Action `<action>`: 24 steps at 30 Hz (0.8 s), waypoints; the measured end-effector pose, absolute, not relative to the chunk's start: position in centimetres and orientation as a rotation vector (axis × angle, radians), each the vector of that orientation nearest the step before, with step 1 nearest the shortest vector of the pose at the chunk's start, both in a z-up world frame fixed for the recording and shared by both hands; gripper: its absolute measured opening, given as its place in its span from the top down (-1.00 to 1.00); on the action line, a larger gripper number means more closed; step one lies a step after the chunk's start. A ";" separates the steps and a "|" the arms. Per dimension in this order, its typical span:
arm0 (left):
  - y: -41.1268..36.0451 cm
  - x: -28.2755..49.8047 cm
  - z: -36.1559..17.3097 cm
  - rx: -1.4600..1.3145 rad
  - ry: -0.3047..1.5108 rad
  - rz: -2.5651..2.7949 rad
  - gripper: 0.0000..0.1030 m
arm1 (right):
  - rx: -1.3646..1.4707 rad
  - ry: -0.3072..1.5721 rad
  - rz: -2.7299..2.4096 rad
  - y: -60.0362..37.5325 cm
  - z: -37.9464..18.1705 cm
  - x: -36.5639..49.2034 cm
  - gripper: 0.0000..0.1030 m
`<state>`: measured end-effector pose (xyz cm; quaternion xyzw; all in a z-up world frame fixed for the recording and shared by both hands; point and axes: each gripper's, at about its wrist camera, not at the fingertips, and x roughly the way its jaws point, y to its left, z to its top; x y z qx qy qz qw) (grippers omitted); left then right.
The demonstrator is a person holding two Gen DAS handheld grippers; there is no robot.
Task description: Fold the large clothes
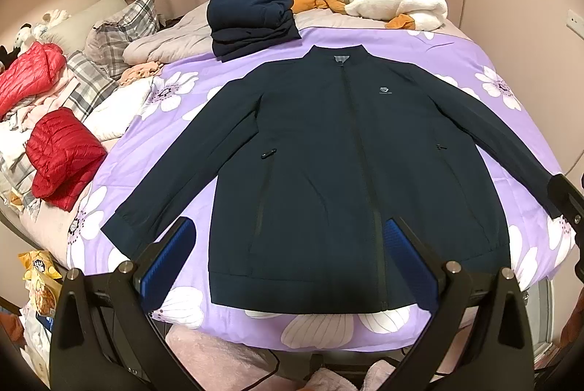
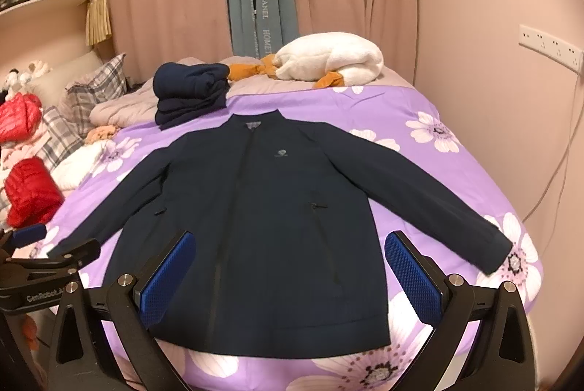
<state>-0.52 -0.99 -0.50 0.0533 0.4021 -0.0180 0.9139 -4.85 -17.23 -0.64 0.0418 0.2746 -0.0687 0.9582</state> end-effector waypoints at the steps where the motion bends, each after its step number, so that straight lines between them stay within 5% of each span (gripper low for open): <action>1: -1.0 -0.5 -0.5 0.108 0.828 -0.038 -1.00 | 0.084 0.557 -0.138 -17.2 -0.7 -4.9 -1.00; 24: 0.0 -1.2 -0.3 0.115 0.796 0.005 -1.00 | 0.082 0.563 -0.124 -17.0 -0.6 -4.4 -1.00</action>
